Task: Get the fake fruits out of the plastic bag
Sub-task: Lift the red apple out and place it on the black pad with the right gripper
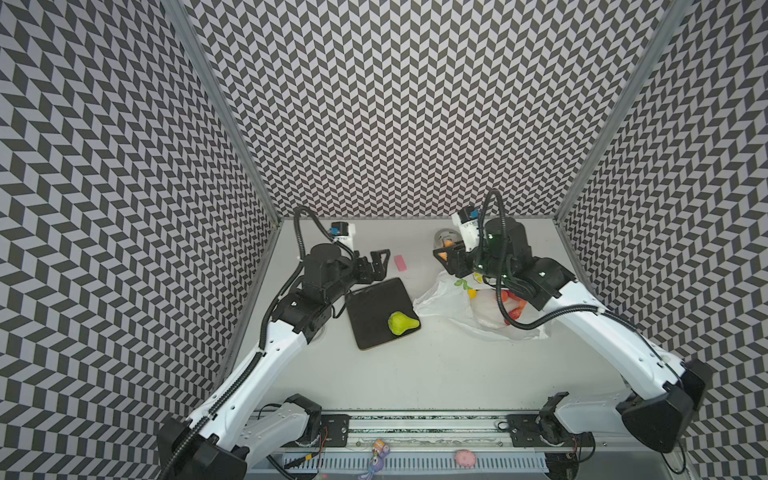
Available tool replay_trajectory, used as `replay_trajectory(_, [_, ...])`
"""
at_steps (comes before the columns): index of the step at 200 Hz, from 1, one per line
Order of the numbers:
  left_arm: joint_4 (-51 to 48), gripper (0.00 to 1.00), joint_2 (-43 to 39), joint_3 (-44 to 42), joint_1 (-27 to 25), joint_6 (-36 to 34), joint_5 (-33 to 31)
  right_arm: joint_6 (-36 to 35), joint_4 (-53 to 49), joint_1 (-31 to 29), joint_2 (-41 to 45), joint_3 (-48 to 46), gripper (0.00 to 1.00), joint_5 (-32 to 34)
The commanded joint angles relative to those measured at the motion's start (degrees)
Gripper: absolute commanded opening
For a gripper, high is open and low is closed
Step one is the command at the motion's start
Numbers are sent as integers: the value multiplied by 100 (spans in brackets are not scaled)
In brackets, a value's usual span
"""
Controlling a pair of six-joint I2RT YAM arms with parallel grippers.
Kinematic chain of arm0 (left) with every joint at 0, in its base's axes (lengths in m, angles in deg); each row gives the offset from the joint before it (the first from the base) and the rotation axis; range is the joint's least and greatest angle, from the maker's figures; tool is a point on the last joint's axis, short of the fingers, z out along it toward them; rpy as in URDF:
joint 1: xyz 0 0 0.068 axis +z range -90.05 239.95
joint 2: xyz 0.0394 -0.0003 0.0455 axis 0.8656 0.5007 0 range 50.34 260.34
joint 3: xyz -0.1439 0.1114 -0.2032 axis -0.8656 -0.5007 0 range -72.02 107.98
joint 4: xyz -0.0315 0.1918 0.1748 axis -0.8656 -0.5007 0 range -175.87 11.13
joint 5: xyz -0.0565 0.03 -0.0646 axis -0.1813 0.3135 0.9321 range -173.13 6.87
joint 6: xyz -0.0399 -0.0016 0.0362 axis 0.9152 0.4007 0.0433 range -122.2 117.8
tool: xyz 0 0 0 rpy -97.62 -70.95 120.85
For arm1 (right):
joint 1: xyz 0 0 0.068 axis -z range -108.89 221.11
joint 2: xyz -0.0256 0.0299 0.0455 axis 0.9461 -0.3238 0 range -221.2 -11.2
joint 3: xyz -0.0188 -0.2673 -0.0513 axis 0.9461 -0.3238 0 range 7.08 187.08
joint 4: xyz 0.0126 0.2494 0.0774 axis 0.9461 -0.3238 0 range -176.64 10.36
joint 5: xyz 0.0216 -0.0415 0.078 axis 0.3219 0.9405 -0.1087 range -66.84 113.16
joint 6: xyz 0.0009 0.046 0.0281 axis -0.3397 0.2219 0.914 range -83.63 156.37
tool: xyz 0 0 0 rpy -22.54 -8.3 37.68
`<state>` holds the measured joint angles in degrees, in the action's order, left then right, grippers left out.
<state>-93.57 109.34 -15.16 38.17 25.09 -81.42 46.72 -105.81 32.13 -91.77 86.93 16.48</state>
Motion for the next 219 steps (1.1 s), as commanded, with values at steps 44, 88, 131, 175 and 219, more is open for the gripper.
replay_trajectory(44, [-514, 95, -815, -473, 805, 1260, -1410, 338, 1480, -1197, -2190, 722, 40, 639])
replay_trajectory(88, [-710, 94, -1121, -663, 851, 1415, -1635, 1419, 2065, -1217, -3139, 751, 40, 1480])
replay_trajectory(131, [-732, 93, -1181, -722, 886, 1455, -1645, 2144, 1693, -1212, -4228, 1448, 41, 1876])
replay_trajectory(175, [-614, 93, -1165, -810, 899, 1499, -1511, 2428, 1369, -1217, -4832, 1858, 41, 2410])
replay_trajectory(219, [-581, 93, -1136, -794, 895, 1507, -1507, 2560, 1098, -1217, -5070, 2038, 44, 2522])
